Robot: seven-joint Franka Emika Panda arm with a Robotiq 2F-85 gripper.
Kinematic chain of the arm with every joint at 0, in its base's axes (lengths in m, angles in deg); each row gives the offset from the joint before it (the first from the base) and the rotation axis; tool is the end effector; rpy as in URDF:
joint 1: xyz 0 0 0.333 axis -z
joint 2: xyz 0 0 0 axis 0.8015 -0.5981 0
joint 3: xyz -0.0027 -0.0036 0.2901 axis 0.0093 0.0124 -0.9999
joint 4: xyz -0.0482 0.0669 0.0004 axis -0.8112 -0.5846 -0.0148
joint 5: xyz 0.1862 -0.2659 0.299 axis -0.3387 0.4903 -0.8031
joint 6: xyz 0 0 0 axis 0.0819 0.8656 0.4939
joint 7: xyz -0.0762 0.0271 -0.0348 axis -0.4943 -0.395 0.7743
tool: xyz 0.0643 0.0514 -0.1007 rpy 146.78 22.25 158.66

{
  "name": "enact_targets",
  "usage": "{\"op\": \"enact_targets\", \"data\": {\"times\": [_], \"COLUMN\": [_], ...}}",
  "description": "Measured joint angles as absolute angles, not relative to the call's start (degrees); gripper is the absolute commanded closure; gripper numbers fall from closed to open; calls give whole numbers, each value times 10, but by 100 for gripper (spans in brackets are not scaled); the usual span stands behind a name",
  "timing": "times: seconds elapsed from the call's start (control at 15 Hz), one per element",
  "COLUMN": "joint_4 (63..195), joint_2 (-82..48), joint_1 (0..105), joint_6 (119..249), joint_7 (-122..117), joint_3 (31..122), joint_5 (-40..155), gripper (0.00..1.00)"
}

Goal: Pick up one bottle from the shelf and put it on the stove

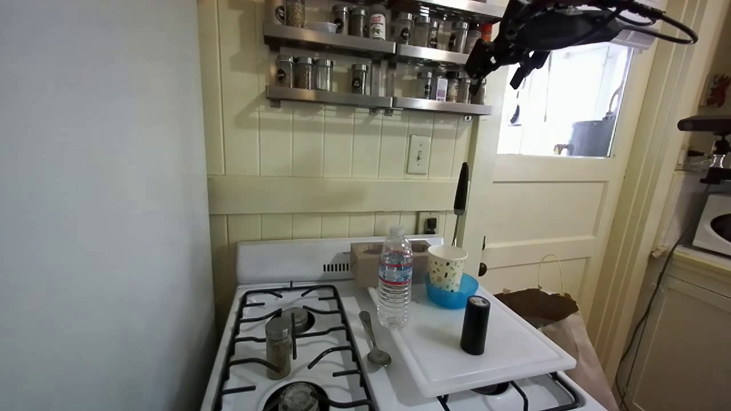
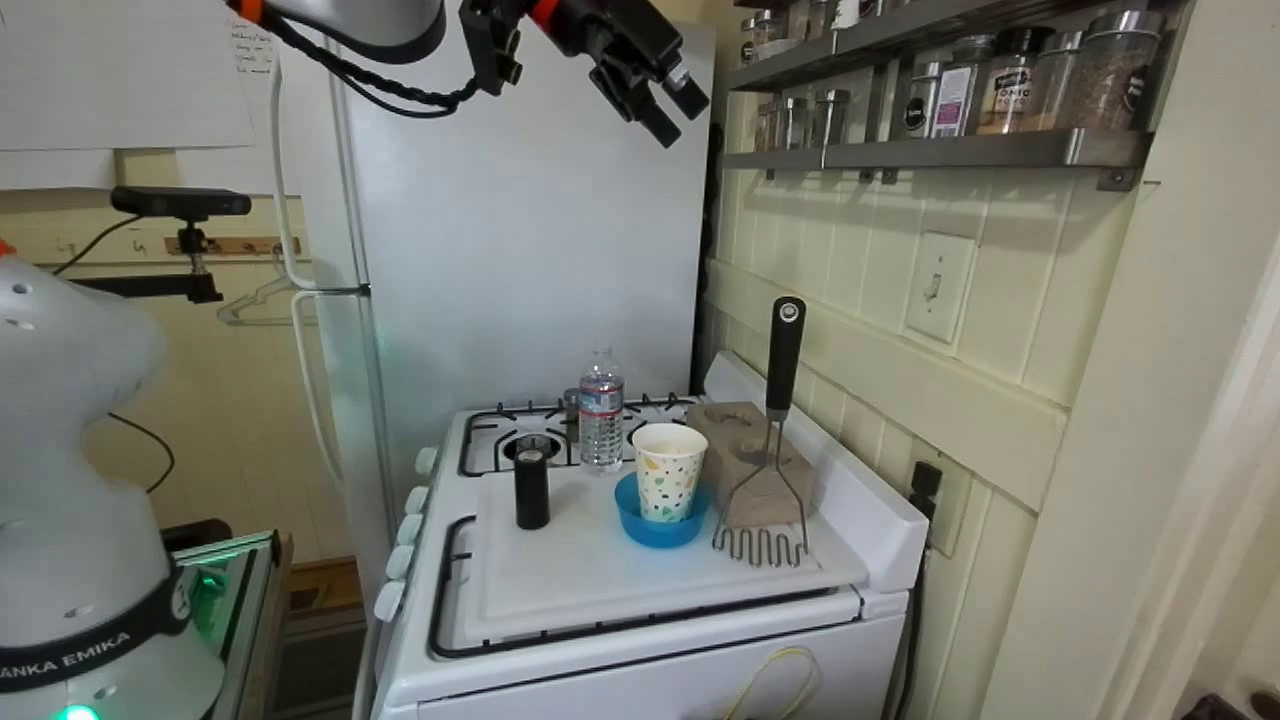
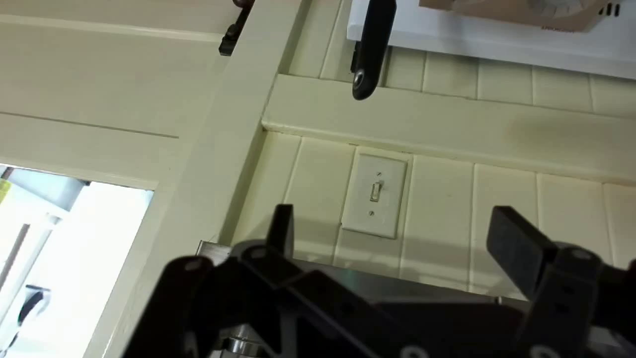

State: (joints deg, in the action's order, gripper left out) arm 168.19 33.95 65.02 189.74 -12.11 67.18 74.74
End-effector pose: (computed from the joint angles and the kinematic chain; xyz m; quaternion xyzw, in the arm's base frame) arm 0.4932 -0.0544 0.6120 0.9132 -0.0776 0.3680 0.1568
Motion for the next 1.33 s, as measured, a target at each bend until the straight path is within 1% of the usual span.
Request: {"op": "enact_targets", "data": {"times": [0.47, 0.73, 1.0, 1.13, 1.33], "joint_4": [1669, 1651, 1620, 1610, 1611], "joint_2": [318, 296, 233, 210, 202], "joint_1": [647, 656, 654, 652, 677], "joint_6": [1909, 2044, 2209, 2241, 2248], "joint_7": [-124, -132, -134, -138, -159], "joint_3": [673, 665, 644, 636, 619], "joint_5": [748, 758, 757, 757, 761], "gripper": [0, 0, 0, 0, 0]}}
